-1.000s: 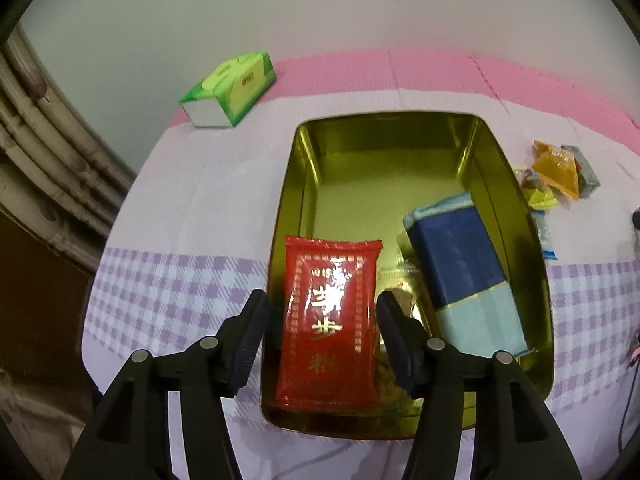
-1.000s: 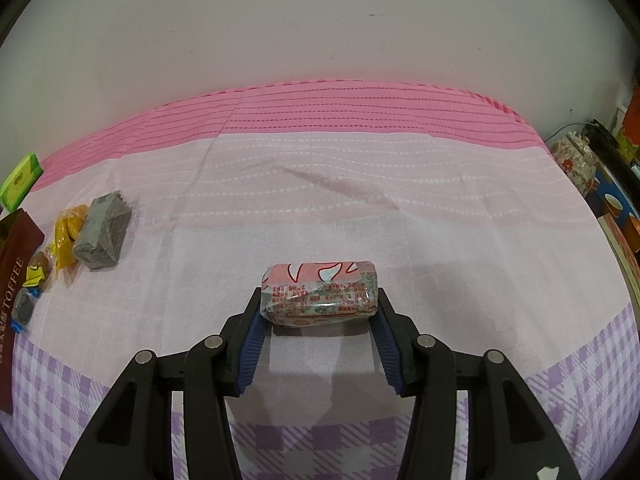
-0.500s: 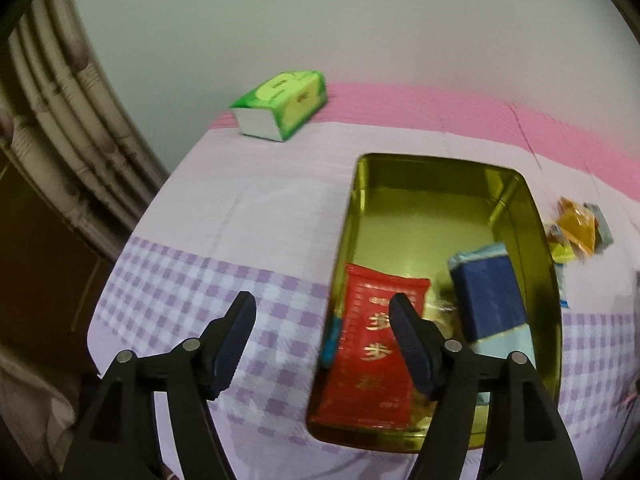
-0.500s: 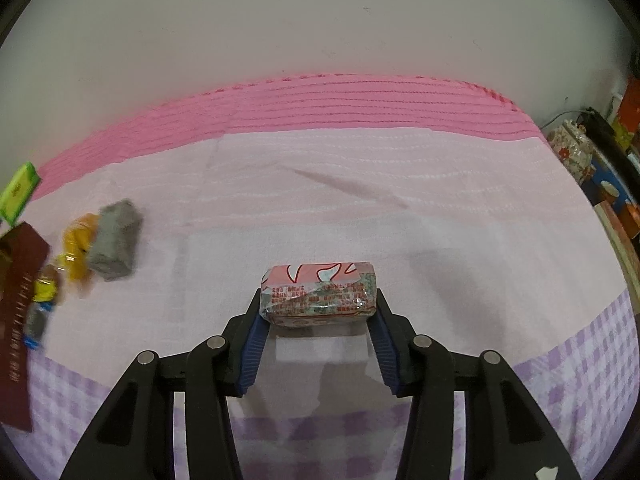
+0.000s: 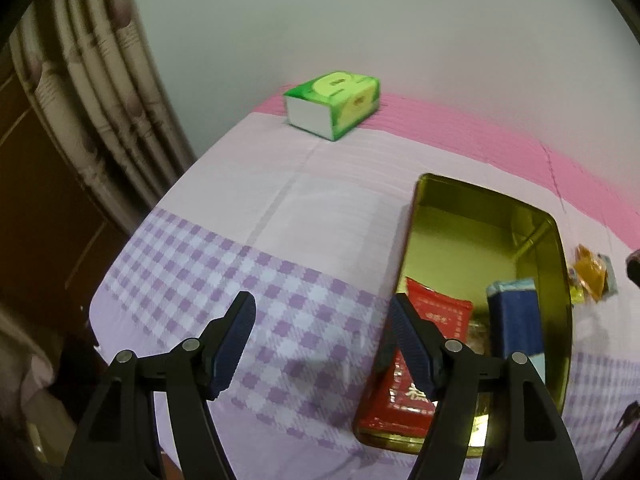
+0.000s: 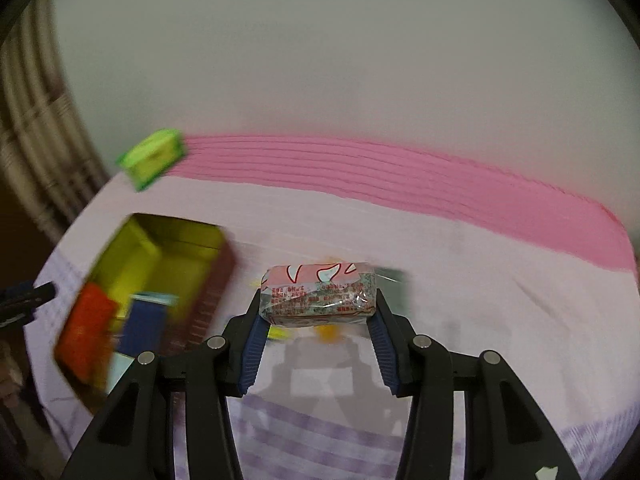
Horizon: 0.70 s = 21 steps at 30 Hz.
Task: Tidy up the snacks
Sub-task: 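Lower the held pink roll into the gold tin and open the right tool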
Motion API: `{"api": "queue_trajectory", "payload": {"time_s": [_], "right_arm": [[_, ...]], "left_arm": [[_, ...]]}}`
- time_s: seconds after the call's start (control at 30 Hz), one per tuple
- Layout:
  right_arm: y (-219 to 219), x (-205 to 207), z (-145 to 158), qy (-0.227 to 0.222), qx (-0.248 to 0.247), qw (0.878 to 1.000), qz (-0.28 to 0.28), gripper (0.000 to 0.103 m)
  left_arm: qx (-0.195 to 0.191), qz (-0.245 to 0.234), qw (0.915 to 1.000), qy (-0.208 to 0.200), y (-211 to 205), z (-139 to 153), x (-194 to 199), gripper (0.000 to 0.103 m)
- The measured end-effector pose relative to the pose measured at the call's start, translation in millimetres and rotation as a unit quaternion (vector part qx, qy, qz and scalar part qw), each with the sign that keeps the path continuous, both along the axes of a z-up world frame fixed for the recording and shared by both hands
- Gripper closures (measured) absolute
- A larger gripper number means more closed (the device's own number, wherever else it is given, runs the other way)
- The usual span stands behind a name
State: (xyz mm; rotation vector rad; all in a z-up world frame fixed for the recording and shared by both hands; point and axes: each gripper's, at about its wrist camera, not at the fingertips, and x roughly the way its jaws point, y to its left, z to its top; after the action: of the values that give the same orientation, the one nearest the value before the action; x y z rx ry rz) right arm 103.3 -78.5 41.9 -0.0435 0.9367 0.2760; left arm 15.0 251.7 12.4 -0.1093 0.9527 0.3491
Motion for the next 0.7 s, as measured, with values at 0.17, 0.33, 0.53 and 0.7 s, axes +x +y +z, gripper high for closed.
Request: {"api": "queue_trajectory", "payload": {"time_s": [0.17, 0.33, 0.53, 0.7], "right_arm": [[54.4, 9.0, -0.6, 0.009, 0.004, 0.999, 0.052, 0.058], [102.5, 28.2, -12.3, 0.027, -0.003, 0.996, 0.082, 0.058], [132.6, 45.0, -31.1, 0.061, -0.014, 0.993, 0.101, 0.058], [142.6, 48.8, -44.0, 0.081, -0.031, 0.991, 0.104, 0.058]], "left_arm": [[-0.001, 0.014, 0.9999, -0.003, 9.6, -0.3, -0.7, 0.032], [-0.013, 0.030, 0.9994, -0.002, 19.6, -2.4, -0.8, 0.032], [-0.020, 0.042, 0.9989, 0.001, 27.7, -4.9, -0.7, 0.032], [-0.047, 0.055, 0.9973, 0.008, 35.9, -9.8, -0.4, 0.032]]}}
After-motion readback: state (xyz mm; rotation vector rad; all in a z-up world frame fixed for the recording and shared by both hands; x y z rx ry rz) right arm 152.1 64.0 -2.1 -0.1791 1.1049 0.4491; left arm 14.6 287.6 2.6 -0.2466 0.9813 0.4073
